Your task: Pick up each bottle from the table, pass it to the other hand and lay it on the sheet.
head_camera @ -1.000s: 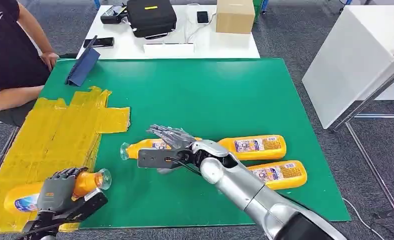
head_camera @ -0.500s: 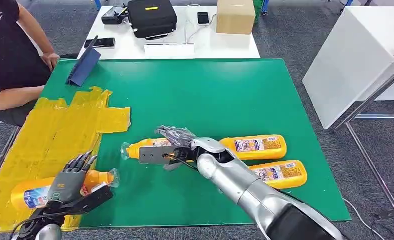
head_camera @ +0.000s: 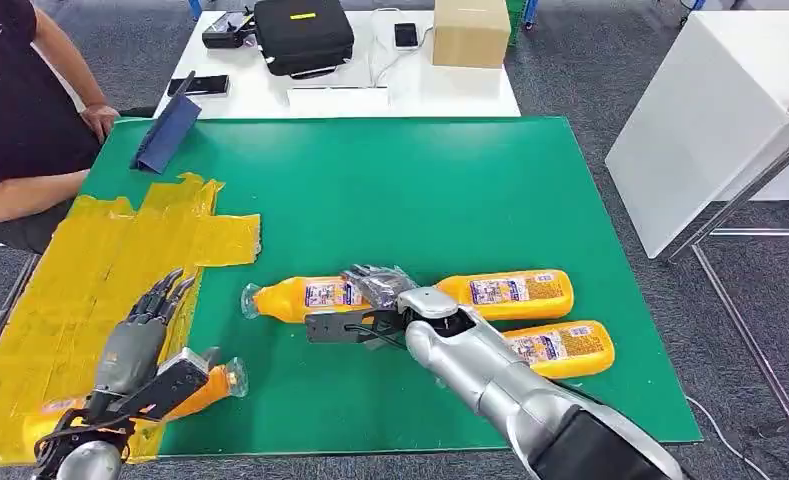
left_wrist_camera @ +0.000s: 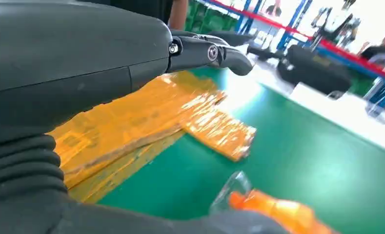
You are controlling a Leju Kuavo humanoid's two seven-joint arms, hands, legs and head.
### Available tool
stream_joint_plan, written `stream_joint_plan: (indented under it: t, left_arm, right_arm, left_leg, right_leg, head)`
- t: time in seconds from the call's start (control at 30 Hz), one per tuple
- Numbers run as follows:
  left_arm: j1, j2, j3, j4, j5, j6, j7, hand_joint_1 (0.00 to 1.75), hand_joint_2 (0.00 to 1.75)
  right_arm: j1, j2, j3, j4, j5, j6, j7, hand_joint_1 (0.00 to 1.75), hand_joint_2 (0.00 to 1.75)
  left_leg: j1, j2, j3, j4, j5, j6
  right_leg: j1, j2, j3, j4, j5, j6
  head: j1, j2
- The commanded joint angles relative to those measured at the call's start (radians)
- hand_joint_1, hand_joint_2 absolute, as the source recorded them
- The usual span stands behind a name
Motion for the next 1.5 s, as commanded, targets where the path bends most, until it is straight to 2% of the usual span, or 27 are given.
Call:
stream_joint_plan:
  t: [0.03,0.07,0.5,0.57,0.77,0.97,1.0,1.03,1.17,1.23,1.3,1.4,1.43,1.5]
  left_arm:
    - [-0.006,-0.06,0.006,-0.069,0.043,0.012,-0.009,0.0,0.0]
    - [-0.003,-0.067,0.007,-0.085,0.065,0.017,-0.015,0.0,0.0]
    - [0.012,-0.088,0.021,-0.155,0.18,-0.003,-0.006,0.0,0.0]
    - [0.033,-0.109,0.052,-0.174,0.272,-0.044,0.009,0.0,0.0]
    - [0.098,-0.195,0.173,-0.254,0.77,-0.186,0.086,0.0,0.0]
    - [0.146,-0.201,0.175,-0.34,0.994,-0.208,0.1,0.0,0.0]
    - [0.151,-0.201,0.167,-0.355,1.0,-0.207,0.099,0.0,1.75]
    - [0.161,-0.203,0.157,-0.375,1.008,-0.204,0.096,0.0,1.75]
    - [0.165,-0.204,0.153,-0.382,1.008,-0.201,0.096,0.0,1.75]
    - [0.171,-0.205,0.134,-0.396,1.037,-0.205,0.093,0.0,1.75]
    - [0.184,-0.203,0.101,-0.421,1.045,-0.21,0.091,0.0,1.75]
    - [0.193,-0.192,0.054,-0.438,1.041,-0.2,0.083,0.0,1.75]
    - [0.198,-0.183,0.03,-0.444,1.068,-0.21,0.086,0.0,1.75]
    - [0.206,-0.174,0.006,-0.449,1.1,-0.216,0.091,0.0,1.75]
  right_arm:
    - [-0.021,0.022,0.017,0.167,0.027,0.01,0.01,0.98,1.75]
    - [-0.02,0.026,0.007,0.177,0.027,0.006,0.006,1.75,1.75]
    - [0.0,0.036,-0.1,0.112,-0.017,-0.048,-0.006,1.75,1.75]
    - [0.019,0.022,-0.137,0.048,-0.032,-0.086,-0.013,1.75,1.75]
    - [0.095,0.0,-0.225,-0.275,-0.109,-0.156,-0.036,1.75,1.75]
    - [0.127,-0.018,-0.225,-0.514,-0.225,-0.181,-0.043,1.75,1.75]
    - [0.138,-0.021,-0.226,-0.562,-0.251,-0.183,-0.048,1.75,1.75]
    - [0.155,-0.028,-0.221,-0.621,-0.29,-0.18,-0.053,1.75,1.75]
    - [0.159,-0.032,-0.216,-0.638,-0.293,-0.177,-0.042,1.75,1.75]
    - [0.175,-0.039,-0.193,-0.688,-0.337,-0.167,-0.072,1.75,1.75]
    - [0.188,-0.049,-0.148,-0.746,-0.353,-0.144,-0.067,1.75,1.75]
    - [0.196,-0.061,-0.075,-0.787,-0.373,-0.112,-0.053,1.75,1.75]
    - [0.203,-0.059,-0.043,-0.796,-0.412,-0.075,-0.062,1.75,1.75]
    - [0.208,-0.063,-0.002,-0.806,-0.413,-0.074,-0.066,1.75,1.75]
  left_leg:
    - [0.001,0.0,0.003,0.0,-0.001,0.0]
    - [0.0,0.0,0.002,0.0,-0.001,0.0]
    - [0.0,0.0,0.003,0.0,-0.001,0.0]
    - [0.0,0.0,0.004,0.0,-0.001,0.0]
    - [0.0,0.003,0.0,0.001,-0.002,0.0]
    - [0.0,0.001,-0.002,0.002,-0.002,0.0]
    - [0.0,0.001,-0.001,0.002,-0.002,0.0]
    - [0.001,0.001,0.001,0.003,-0.003,0.0]
    - [0.001,0.0,-0.001,0.002,-0.002,0.0]
    - [0.0,0.0,0.0,0.0,-0.001,0.0]
    - [0.001,-0.001,0.002,0.001,-0.002,0.0]
    - [0.0,0.0,-0.001,0.001,-0.001,0.0]
    - [0.0,0.001,0.0,0.001,-0.002,0.0]
    - [0.0,0.001,0.003,0.001,-0.003,0.0]
  right_leg:
    - [0.001,0.0,0.004,-0.001,-0.001,-0.001]
    - [0.0,0.0,0.003,-0.001,0.0,-0.001]
    - [0.0,0.0,0.003,0.0,0.0,-0.001]
    - [0.0,-0.001,0.004,-0.001,-0.001,-0.001]
    - [0.0,0.002,0.0,0.001,-0.001,-0.001]
    - [0.001,0.001,-0.002,0.002,-0.001,-0.001]
    - [0.001,0.001,-0.001,0.002,-0.002,-0.001]
    - [0.001,0.001,0.001,0.002,-0.003,-0.002]
    - [0.001,0.0,0.0,0.001,-0.001,-0.001]
    - [0.0,0.0,-0.001,0.0,-0.001,-0.001]
    - [0.001,-0.001,0.003,0.0,-0.002,-0.002]
    - [0.0,0.0,-0.001,0.0,-0.001,-0.001]
    - [0.0,0.0,0.0,0.0,-0.002,-0.001]
    - [0.001,0.0,0.003,0.0,-0.003,-0.002]
  head:
    - [0.0,0.0]
    - [0.0,0.0]
    - [0.0,0.0]
    - [0.0,0.0]
    - [0.0,0.0]
    - [0.0,0.0]
    - [0.0,0.0]
    - [0.0,0.0]
    - [0.0,0.0]
    - [-0.001,0.0]
    - [0.0,0.0]
    - [0.0,0.0]
    - [0.0,0.0]
    - [0.0,0.0]
